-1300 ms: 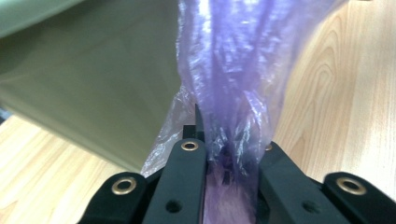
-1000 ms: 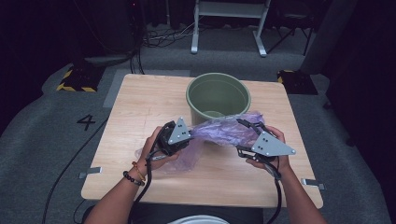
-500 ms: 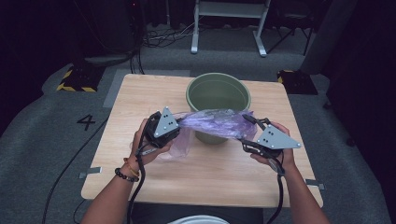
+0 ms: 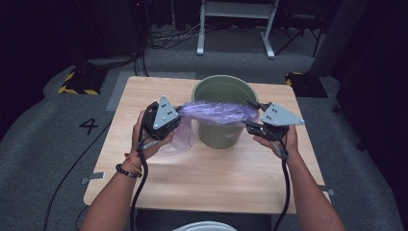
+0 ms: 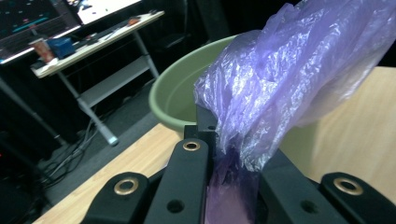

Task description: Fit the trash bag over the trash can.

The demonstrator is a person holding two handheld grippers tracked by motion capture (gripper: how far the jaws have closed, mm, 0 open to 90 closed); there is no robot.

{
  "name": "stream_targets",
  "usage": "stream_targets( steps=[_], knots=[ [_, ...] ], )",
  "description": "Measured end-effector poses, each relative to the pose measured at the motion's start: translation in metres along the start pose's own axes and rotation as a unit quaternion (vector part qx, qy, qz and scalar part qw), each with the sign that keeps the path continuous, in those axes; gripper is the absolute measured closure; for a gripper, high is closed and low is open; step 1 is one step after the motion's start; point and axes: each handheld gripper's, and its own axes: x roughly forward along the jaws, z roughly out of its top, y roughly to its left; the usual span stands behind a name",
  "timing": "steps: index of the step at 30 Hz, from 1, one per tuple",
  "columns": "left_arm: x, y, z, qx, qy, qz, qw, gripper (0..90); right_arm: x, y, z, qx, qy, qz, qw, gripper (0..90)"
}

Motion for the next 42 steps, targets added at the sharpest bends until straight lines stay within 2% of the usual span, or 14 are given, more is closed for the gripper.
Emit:
stream_targets(
  steps=[3, 7, 9, 12, 19, 21, 23, 25, 26, 27, 29, 31, 38, 42],
  knots=[
    [0.012, 0.007, -0.002, -0.008, 0.013, 0.007, 0.9999, 89.5, 0.019, -0.011, -0.002, 0.045, 0.015, 0.01, 0.9988, 33.9],
    [0.026, 0.01, -0.002, -0.011, 0.026, 0.016, 0.9995, 89.5, 0.035, -0.016, -0.002, 0.06, 0.037, 0.022, 0.9973, 26.4],
    [0.03, 0.007, 0.0, 0.002, 0.033, 0.023, 0.9992, 89.5, 0.039, -0.015, 0.001, 0.047, 0.051, 0.021, 0.9973, 24.5],
    [0.037, -0.001, 0.003, 0.037, 0.059, 0.049, 0.9963, 89.6, 0.038, -0.007, 0.011, 0.009, 0.058, 0.006, 0.9983, 24.1],
    [0.047, 0.007, 0.002, 0.024, 0.098, 0.074, 0.9922, 89.7, 0.02, -0.002, 0.02, -0.009, 0.024, -0.003, 0.9997, 24.5],
    [0.048, 0.014, -0.001, 0.013, 0.116, 0.082, 0.9898, 89.7, 0.009, -0.002, 0.019, -0.012, 0.008, -0.006, 0.9999, 30.6],
    [0.048, 0.017, -0.002, 0.002, 0.117, 0.077, 0.9902, 89.7, 0.006, -0.003, 0.017, -0.012, 0.005, -0.008, 0.9999, 30.8],
    [0.048, 0.019, -0.003, -0.001, 0.12, 0.081, 0.9895, 89.7, 0.003, -0.006, 0.011, -0.019, 0.013, -0.013, 0.9996, 45.2],
    [0.046, 0.02, -0.003, -0.01, 0.107, 0.075, 0.9913, 89.7, 0.004, -0.007, 0.01, -0.017, 0.018, -0.014, 0.9996, 49.9],
    [0.046, 0.02, -0.003, -0.01, 0.107, 0.075, 0.9913, 89.7, 0.007, -0.009, 0.008, -0.014, 0.023, -0.012, 0.9996, 59.2],
    [0.043, 0.018, -0.001, -0.008, 0.085, 0.066, 0.9942, 89.6, 0.012, -0.012, 0.007, -0.008, 0.03, -0.012, 0.9994, 67.6],
    [0.042, 0.016, 0.0, -0.007, 0.078, 0.065, 0.9948, 89.6, 0.019, -0.017, 0.004, 0.004, 0.035, -0.007, 0.9993, 74.9],
    [0.035, 0.012, 0.01, 0.01, 0.03, 0.088, 0.9956, 89.4, 0.052, -0.035, -0.002, 0.037, 0.062, -0.009, 0.9974, 77.8],
    [0.04, 0.01, 0.017, 0.031, 0.024, 0.096, 0.9946, 89.3, 0.065, -0.04, 0.0, 0.039, 0.076, -0.018, 0.9962, 74.9]
  ],
)
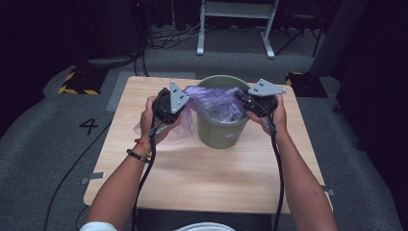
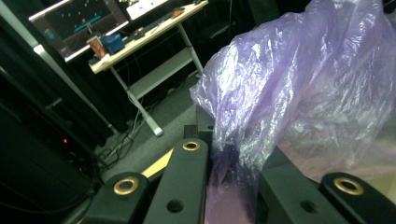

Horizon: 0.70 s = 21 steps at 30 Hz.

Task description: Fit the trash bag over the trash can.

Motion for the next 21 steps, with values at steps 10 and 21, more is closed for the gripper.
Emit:
stream_targets(
  steps=[10, 21],
  knots=[
    [0.021, -0.014, 0.002, 0.039, 0.036, -0.011, 0.9985, 89.4, 0.005, -0.006, -0.006, 0.024, 0.037, 0.023, 0.9988, 38.5],
    [0.035, -0.011, -0.001, 0.033, 0.081, 0.007, 0.9962, 89.6, -0.034, -0.002, -0.011, 0.005, 0.006, 0.087, 0.9962, 26.6]
  ],
)
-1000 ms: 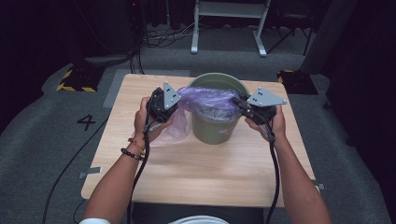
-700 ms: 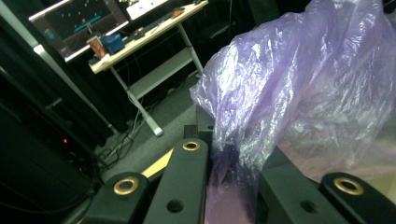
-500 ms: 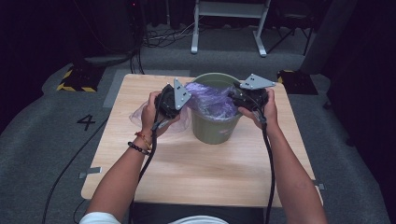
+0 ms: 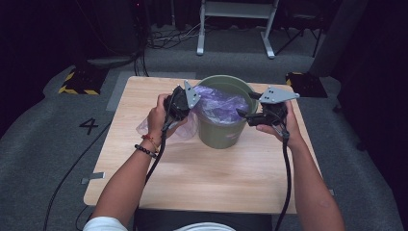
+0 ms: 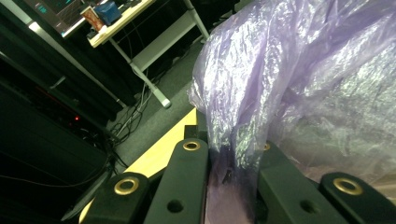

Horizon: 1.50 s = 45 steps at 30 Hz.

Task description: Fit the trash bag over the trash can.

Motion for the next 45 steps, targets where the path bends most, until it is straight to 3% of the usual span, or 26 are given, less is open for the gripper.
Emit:
stream_targets(
  steps=[4, 5, 6, 9, 14, 17, 20, 22, 29, 31, 34, 35, 36, 37, 38, 40, 41, 42, 45],
  knots=[
    [-0.002, -0.001, 0.001, 0.002, -0.009, -0.009, 0.9999, 89.5, -0.008, 0.006, 0.0, 0.004, -0.023, 0.027, 0.9994, 30.7],
    [-0.003, -0.002, 0.001, 0.001, -0.016, -0.016, 0.9997, 89.5, -0.007, 0.013, 0.002, -0.005, -0.028, 0.049, 0.9984, 37.1],
    [-0.004, -0.003, 0.002, 0.001, -0.02, -0.019, 0.9996, 89.5, -0.007, 0.013, 0.002, -0.005, -0.028, 0.049, 0.9984, 37.1],
    [-0.009, -0.008, 0.005, 0.009, -0.032, -0.034, 0.9989, 89.3, -0.001, 0.024, 0.006, -0.014, -0.031, 0.079, 0.9963, 46.7],
    [-0.015, -0.011, 0.008, 0.015, -0.043, -0.054, 0.9975, 89.1, 0.013, 0.03, 0.005, -0.027, -0.01, 0.099, 0.9946, 67.6],
    [-0.017, -0.012, 0.007, 0.016, -0.045, -0.066, 0.9967, 88.7, 0.018, 0.027, 0.005, -0.026, 0.008, 0.091, 0.9955, 83.1],
    [-0.019, -0.013, 0.007, 0.02, -0.049, -0.08, 0.9954, 87.8, 0.021, 0.022, 0.004, -0.027, 0.02, 0.09, 0.9954, 90.0],
    [-0.02, -0.013, 0.007, 0.023, -0.05, -0.083, 0.995, 85.9, 0.024, 0.019, 0.003, -0.029, 0.032, 0.078, 0.996, 90.0],
    [-0.016, -0.02, 0.011, 0.051, -0.038, -0.073, 0.9954, 86.8, 0.031, -0.001, 0.001, 0.014, 0.032, 0.032, 0.9989, 90.0],
    [-0.016, -0.02, 0.011, 0.047, -0.04, -0.075, 0.9953, 87.9, 0.03, -0.005, 0.001, 0.02, 0.028, 0.033, 0.9988, 81.4],
    [-0.016, -0.02, 0.009, 0.048, -0.039, -0.08, 0.9949, 88.4, 0.018, -0.004, 0.0, 0.035, 0.003, 0.054, 0.9979, 60.2],
    [-0.016, -0.02, 0.009, 0.048, -0.039, -0.08, 0.9949, 88.4, 0.018, -0.004, 0.0, 0.035, 0.003, 0.054, 0.9979, 60.2],
    [-0.016, -0.019, 0.007, 0.045, -0.042, -0.083, 0.9947, 88.4, 0.006, 0.002, -0.003, 0.031, -0.017, 0.071, 0.9969, 51.6],
    [-0.016, -0.019, 0.007, 0.045, -0.042, -0.083, 0.9947, 88.4, 0.006, 0.002, -0.003, 0.031, -0.017, 0.071, 0.9969, 51.6],
    [-0.018, -0.019, 0.006, 0.043, -0.043, -0.088, 0.9942, 88.4, -0.004, 0.009, -0.007, 0.017, -0.033, 0.098, 0.9945, 46.2],
    [-0.019, -0.019, 0.005, 0.043, -0.044, -0.09, 0.994, 88.2, -0.007, 0.012, -0.008, 0.007, -0.033, 0.103, 0.9941, 44.7],
    [-0.019, -0.02, 0.005, 0.044, -0.044, -0.093, 0.9937, 88.2, -0.009, 0.017, -0.01, -0.009, -0.032, 0.108, 0.9935, 44.8],
    [-0.019, -0.02, 0.005, 0.044, -0.045, -0.094, 0.9936, 87.9, -0.012, 0.024, -0.013, -0.028, -0.028, 0.117, 0.9923, 46.8],
    [-0.018, -0.02, 0.004, 0.035, -0.048, -0.105, 0.9927, 87.5, -0.008, 0.029, -0.016, -0.039, -0.006, 0.119, 0.9922, 58.2]
  ],
)
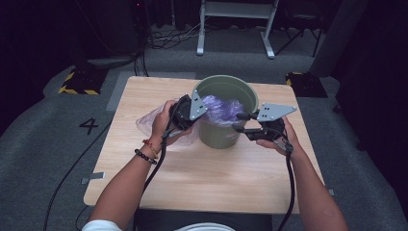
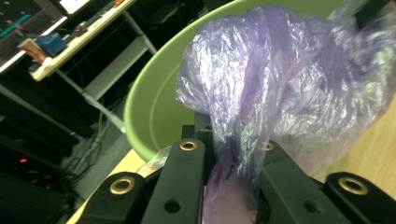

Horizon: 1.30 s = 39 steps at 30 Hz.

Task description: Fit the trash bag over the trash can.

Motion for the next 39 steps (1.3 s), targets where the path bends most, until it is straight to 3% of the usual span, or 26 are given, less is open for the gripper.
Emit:
stream_targets(
  steps=[3, 4, 5, 8, 9, 14, 18, 21, 24, 27, 28, 29, 30, 31, 34, 36, 38, 39],
  knots=[
    [0.0, -0.001, 0.0, 0.003, -0.002, -0.002, 1.0, 86.0, 0.0, -0.005, -0.001, 0.011, -0.01, 0.002, 0.9999, 70.3],
    [0.0, -0.001, 0.0, 0.003, -0.002, -0.002, 1.0, 85.6, 0.0, -0.005, -0.001, 0.011, -0.01, 0.002, 0.9999, 70.3],
    [0.0, -0.001, 0.001, 0.005, -0.004, -0.003, 1.0, 84.5, -0.001, -0.005, 0.001, 0.004, -0.018, -0.006, 0.9998, 78.8],
    [-0.001, -0.001, 0.001, 0.005, -0.005, -0.007, 0.9999, 83.8, -0.002, -0.007, 0.002, 0.014, -0.023, 0.0, 0.9996, 83.5],
    [-0.001, -0.002, 0.001, 0.008, -0.005, -0.01, 0.9999, 84.1, -0.003, -0.008, 0.003, 0.01, -0.024, -0.007, 0.9996, 90.0],
    [-0.001, -0.002, 0.003, 0.013, -0.004, -0.013, 0.9998, 84.8, 0.001, -0.01, 0.006, 0.013, -0.02, -0.022, 0.9995, 90.0],
    [0.001, 0.0, 0.008, 0.024, -0.001, -0.005, 0.9997, 84.1, 0.009, -0.023, 0.012, 0.041, -0.021, -0.048, 0.9978, 90.0],
    [0.004, 0.004, 0.01, 0.026, 0.007, -0.006, 0.9996, 84.2, 0.017, -0.035, 0.015, 0.062, -0.004, -0.076, 0.9951, 90.0],
    [0.01, 0.008, 0.011, 0.018, 0.017, -0.011, 0.9996, 83.8, 0.026, -0.047, 0.013, 0.092, 0.021, -0.104, 0.99, 90.0],
    [0.015, 0.01, 0.011, 0.017, 0.025, -0.013, 0.9994, 84.0, 0.031, -0.054, 0.012, 0.123, 0.036, -0.144, 0.9812, 71.4],
    [0.015, 0.01, 0.011, 0.017, 0.025, -0.013, 0.9994, 84.0, 0.031, -0.054, 0.012, 0.123, 0.036, -0.144, 0.9812, 71.4],
    [0.016, 0.01, 0.01, 0.013, 0.027, -0.015, 0.9994, 83.9, 0.029, -0.052, 0.014, 0.122, 0.019, -0.152, 0.9806, 55.8],
    [0.017, 0.01, 0.01, 0.012, 0.027, -0.015, 0.9994, 83.9, 0.029, -0.052, 0.014, 0.122, 0.019, -0.152, 0.9806, 55.8],
    [0.018, 0.01, 0.01, 0.007, 0.026, -0.018, 0.9995, 83.7, 0.024, -0.048, 0.016, 0.121, -0.015, -0.131, 0.9838, 51.2],
    [0.019, 0.01, 0.01, -0.002, 0.027, -0.025, 0.9993, 82.3, 0.021, -0.039, 0.022, 0.112, -0.049, -0.085, 0.9889, 42.7],
    [0.02, 0.008, 0.01, -0.003, 0.028, -0.029, 0.9992, 80.7, 0.024, -0.029, 0.029, 0.098, -0.056, -0.054, 0.9921, 39.2],
    [0.02, 0.008, 0.011, -0.001, 0.028, -0.031, 0.9991, 79.1, 0.027, -0.024, 0.033, 0.089, -0.055, -0.05, 0.9933, 36.0],
    [0.019, 0.006, 0.012, -0.001, 0.027, -0.033, 0.9991, 77.9, 0.034, -0.015, 0.039, 0.075, -0.05, -0.027, 0.9955, 35.4]
  ],
)
